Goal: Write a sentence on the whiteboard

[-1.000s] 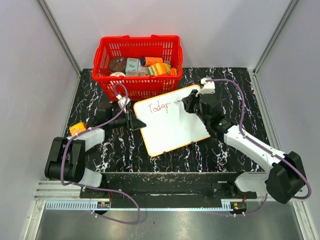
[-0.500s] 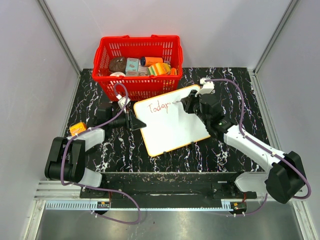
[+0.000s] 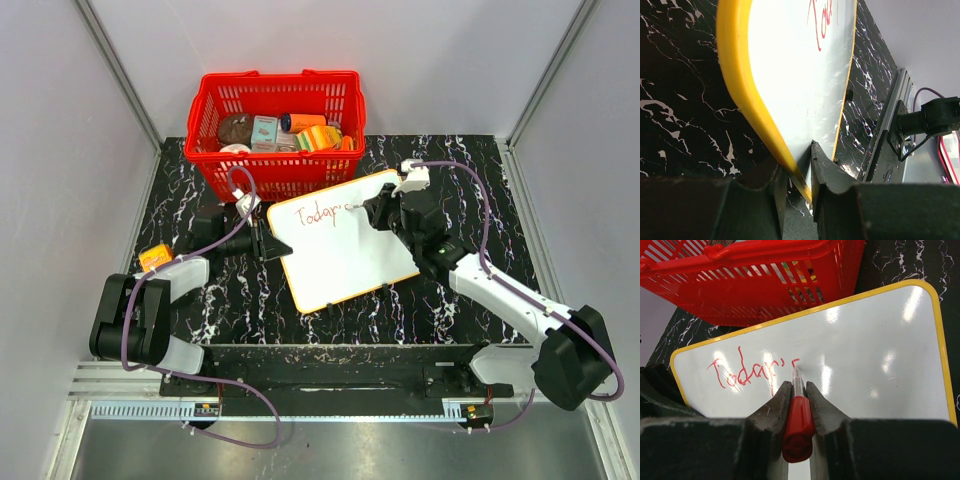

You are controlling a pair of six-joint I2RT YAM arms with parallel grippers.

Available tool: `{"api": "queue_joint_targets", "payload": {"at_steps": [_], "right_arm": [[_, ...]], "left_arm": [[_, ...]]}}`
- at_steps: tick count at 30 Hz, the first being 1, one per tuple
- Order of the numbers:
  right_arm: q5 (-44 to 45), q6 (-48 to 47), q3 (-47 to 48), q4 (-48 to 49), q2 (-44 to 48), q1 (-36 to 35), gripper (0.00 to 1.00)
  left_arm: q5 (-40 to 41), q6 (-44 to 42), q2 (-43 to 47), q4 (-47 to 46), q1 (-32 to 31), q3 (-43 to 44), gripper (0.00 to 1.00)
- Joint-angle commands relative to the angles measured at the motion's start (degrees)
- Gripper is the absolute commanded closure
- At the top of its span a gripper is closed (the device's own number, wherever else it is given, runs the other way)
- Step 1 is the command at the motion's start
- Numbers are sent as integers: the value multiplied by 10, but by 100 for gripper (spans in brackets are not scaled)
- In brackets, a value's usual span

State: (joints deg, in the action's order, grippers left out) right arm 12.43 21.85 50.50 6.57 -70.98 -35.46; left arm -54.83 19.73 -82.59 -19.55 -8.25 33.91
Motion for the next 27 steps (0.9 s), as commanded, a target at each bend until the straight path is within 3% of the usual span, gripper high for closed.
{"api": "queue_joint_targets", "payload": {"at_steps": [1, 27], "right_arm": [[16, -15, -8, -14, 10, 4, 100], [-56, 20, -23, 13, 10, 4, 100]], "left_arm": [[36, -65, 1, 4, -13, -10, 100], [37, -65, 1, 5, -14, -10, 100]]}}
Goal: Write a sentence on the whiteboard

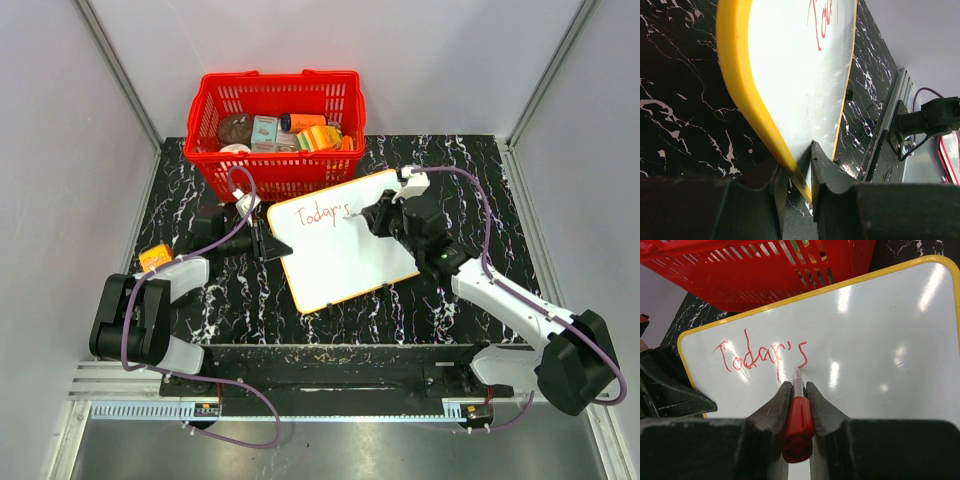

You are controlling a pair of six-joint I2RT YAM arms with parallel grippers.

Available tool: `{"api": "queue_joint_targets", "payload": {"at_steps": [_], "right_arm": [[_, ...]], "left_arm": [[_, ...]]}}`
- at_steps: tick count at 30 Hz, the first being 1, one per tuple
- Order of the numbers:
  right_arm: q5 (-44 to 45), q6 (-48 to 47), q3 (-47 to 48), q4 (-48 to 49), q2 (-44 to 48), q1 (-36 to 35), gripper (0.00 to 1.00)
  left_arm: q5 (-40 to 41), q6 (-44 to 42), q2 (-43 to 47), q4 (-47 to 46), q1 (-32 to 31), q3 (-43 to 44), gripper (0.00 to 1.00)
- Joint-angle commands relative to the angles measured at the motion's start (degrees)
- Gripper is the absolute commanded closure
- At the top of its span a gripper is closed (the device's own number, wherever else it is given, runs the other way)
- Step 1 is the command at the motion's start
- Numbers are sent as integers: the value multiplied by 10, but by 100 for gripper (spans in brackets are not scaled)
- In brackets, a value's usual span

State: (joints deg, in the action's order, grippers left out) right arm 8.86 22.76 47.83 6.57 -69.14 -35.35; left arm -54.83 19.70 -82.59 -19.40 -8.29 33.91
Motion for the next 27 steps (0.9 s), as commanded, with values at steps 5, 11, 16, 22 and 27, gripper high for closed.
{"api": "queue_joint_targets", "payload": {"at_steps": [5, 11, 16, 22, 27], "right_arm": [[-17, 7, 15, 18, 2, 3, 100], [8, -11, 32, 18, 21, 5, 100], [33, -25, 47, 5, 13, 24, 100], [58, -35, 50, 7, 18, 39, 100], [71, -41, 60, 12, 16, 44, 100]], "left_arm": [[37, -64, 1, 4, -14, -10, 100], [38, -65, 1, 6, -14, -10, 100], [39, -65, 1, 6, -14, -10, 100], [39, -65, 1, 6, -14, -10, 100], [39, -65, 2, 6, -14, -10, 100]]}}
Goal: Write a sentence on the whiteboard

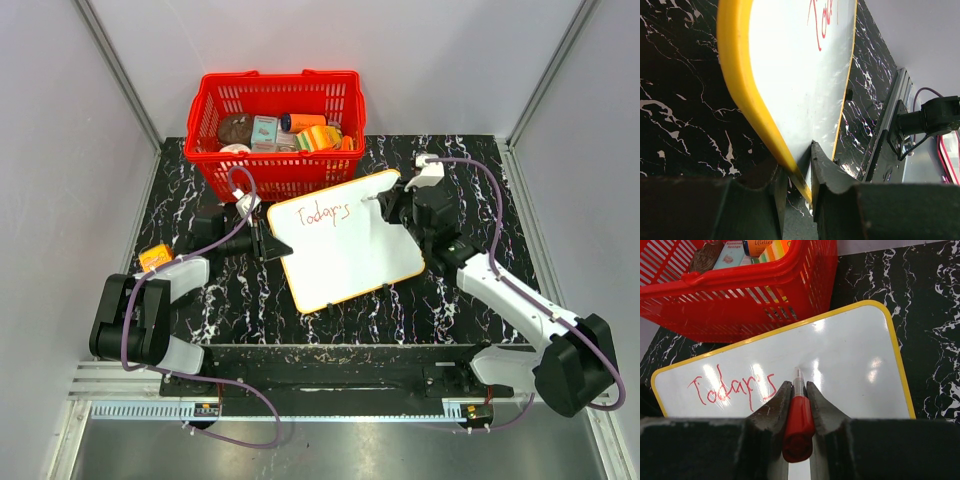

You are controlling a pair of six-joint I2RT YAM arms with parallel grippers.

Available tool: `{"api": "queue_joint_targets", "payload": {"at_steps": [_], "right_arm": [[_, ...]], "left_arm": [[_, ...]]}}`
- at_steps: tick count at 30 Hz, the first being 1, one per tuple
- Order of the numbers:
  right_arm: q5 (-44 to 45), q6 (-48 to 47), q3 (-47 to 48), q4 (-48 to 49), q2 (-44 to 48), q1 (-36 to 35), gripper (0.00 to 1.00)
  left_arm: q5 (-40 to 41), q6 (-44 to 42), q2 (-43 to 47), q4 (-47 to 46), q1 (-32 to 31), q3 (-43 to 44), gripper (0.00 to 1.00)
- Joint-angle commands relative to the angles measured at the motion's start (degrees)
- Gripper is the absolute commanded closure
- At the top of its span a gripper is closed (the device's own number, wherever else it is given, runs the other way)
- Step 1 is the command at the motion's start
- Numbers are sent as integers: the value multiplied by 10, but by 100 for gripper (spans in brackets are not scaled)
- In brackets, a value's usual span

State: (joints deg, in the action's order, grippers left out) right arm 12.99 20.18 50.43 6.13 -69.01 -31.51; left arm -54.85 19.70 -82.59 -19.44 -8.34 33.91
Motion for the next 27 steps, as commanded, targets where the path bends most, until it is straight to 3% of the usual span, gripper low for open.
{"api": "queue_joint_targets", "payload": {"at_steps": [1, 27], "right_arm": [[30, -16, 36, 16, 13, 7, 100], [32, -15, 60, 17, -33, 14, 100]], "left_arm": [[39, -65, 1, 6, -14, -10, 100], [38, -67, 1, 6, -15, -10, 100]]}}
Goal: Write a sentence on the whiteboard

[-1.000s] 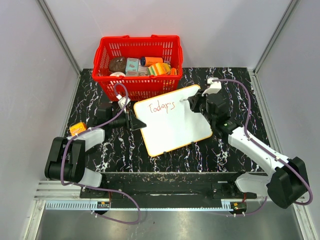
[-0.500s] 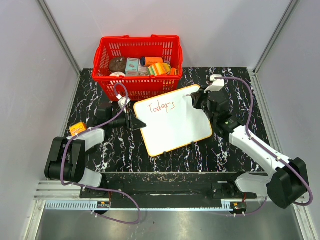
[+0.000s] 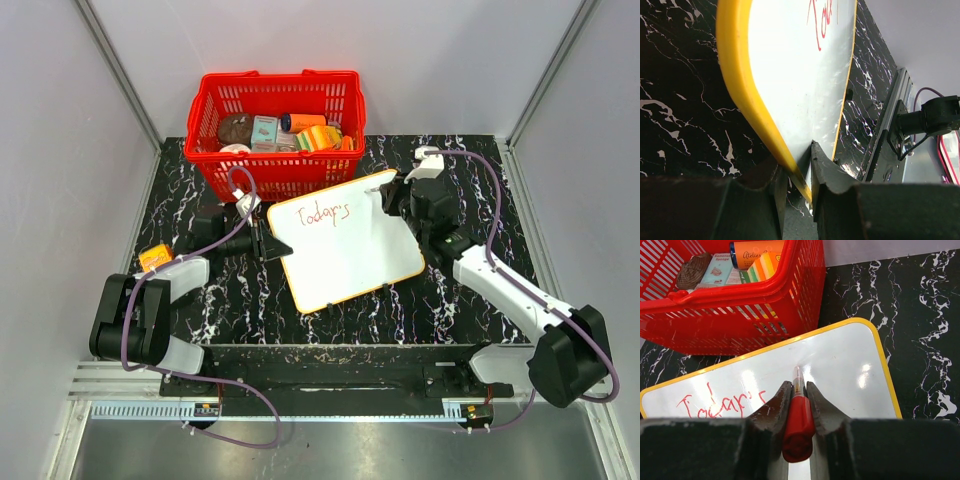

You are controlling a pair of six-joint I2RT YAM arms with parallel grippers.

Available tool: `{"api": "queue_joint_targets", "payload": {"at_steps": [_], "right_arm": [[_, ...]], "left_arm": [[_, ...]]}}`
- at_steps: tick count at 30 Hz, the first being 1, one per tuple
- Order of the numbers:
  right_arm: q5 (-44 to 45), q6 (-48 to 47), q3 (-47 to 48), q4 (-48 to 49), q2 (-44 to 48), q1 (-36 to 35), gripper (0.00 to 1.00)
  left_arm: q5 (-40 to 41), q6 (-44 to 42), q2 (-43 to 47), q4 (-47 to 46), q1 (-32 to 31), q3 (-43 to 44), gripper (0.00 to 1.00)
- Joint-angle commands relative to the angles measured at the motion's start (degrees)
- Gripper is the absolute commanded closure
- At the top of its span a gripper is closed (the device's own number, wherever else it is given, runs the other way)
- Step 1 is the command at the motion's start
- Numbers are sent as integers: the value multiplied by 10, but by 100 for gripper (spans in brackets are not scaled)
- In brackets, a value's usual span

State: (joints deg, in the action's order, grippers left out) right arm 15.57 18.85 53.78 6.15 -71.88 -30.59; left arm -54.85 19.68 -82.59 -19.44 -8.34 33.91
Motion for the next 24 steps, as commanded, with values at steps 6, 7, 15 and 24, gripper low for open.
{"api": "queue_joint_targets", "payload": {"at_steps": [6, 7, 15, 24], "right_arm": [[-14, 0, 29, 11, -12, 4, 100], [-19, 0, 31, 9, -14, 4, 100], [-44, 4, 11, -3, -5, 4, 100], [-47, 0, -30, -22, 27, 4, 100]], "left_arm": [[38, -68, 2, 6, -16, -10, 100], [38, -67, 2, 7, -16, -10, 100], [38, -67, 2, 7, -16, -10, 100], [39, -68, 2, 9, -17, -10, 100]]}}
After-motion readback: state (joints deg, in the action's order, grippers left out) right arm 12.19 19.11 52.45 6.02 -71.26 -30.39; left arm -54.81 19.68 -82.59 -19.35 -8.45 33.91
